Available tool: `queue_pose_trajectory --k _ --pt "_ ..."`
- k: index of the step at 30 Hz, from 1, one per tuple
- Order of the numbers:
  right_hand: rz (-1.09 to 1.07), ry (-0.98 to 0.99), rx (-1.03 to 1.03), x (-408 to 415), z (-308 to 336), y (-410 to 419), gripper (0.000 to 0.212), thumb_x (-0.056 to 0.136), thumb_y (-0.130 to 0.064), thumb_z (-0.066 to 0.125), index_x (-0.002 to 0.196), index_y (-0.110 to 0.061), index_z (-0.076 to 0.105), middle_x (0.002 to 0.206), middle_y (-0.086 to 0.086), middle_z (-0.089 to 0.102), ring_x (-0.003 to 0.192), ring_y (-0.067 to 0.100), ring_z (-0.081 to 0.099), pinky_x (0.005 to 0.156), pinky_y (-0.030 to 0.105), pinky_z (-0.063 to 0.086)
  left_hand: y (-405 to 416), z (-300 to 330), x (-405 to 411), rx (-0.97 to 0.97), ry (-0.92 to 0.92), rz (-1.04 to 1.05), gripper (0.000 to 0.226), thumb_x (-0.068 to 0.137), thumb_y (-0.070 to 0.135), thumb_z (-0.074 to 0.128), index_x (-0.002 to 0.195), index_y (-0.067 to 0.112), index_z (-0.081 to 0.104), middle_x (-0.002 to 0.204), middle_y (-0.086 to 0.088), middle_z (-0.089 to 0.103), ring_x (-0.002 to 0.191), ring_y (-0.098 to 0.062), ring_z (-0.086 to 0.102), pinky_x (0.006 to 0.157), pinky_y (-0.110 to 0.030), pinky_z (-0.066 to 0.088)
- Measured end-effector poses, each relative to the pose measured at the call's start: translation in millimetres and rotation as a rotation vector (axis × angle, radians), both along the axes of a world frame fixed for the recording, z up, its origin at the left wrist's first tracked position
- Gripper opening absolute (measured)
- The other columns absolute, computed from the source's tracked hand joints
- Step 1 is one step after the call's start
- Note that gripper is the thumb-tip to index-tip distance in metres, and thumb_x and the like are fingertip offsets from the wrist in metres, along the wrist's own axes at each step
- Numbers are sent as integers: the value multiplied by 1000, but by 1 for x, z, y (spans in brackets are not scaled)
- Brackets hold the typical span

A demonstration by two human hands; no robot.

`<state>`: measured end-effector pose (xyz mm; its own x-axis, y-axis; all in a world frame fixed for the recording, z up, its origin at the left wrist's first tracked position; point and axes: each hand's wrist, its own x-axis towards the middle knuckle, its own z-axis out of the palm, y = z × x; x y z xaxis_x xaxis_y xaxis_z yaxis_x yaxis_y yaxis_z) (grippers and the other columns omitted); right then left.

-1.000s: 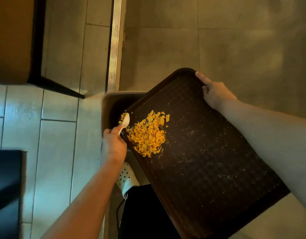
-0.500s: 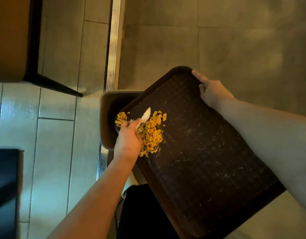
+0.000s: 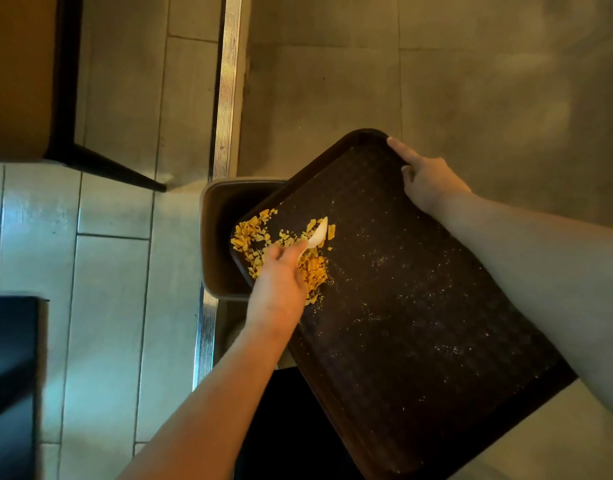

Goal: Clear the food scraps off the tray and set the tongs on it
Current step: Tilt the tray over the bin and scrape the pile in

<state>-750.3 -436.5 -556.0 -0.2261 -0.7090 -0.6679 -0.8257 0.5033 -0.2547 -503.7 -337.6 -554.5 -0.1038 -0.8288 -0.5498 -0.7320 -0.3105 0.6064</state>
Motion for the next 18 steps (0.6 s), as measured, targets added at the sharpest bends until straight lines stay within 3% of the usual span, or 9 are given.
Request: queue_pose_trajectory --k 4,8,14,18 --pt "-3 1 -8 2 2 -1 53 103 -22 25 143 -53 12 101 9 51 70 18 54 76 36 47 -10 -5 -7 23 -22 2 46 97 9 39 141 23 38 125 -2 38 91 -10 51 88 -27 49" --pt "-1 2 2 3 4 0 53 103 -22 24 143 -54 12 116 15 55 76 20 57 80 38 48 -16 -12 6 35 -49 57 47 96 7 40 140 23 39 129 -2 36 85 -5 46 86 -19 43" --pt "-7 17 7 4 7 -1 53 103 -22 24 144 -54 12 128 18 53 70 17 52 79 37 47 -10 -19 53 82 -195 178 46 95 5 40 137 21 43 120 -8 41 88 -13 47 85 -31 45" --pt "11 11 14 2 6 1 53 103 -22 24 144 -53 11 123 18 54 82 23 55 86 41 47 1 -18 64 33 -176 183 45 95 5 39 138 20 43 117 -8 42 92 -13 45 84 -26 42"
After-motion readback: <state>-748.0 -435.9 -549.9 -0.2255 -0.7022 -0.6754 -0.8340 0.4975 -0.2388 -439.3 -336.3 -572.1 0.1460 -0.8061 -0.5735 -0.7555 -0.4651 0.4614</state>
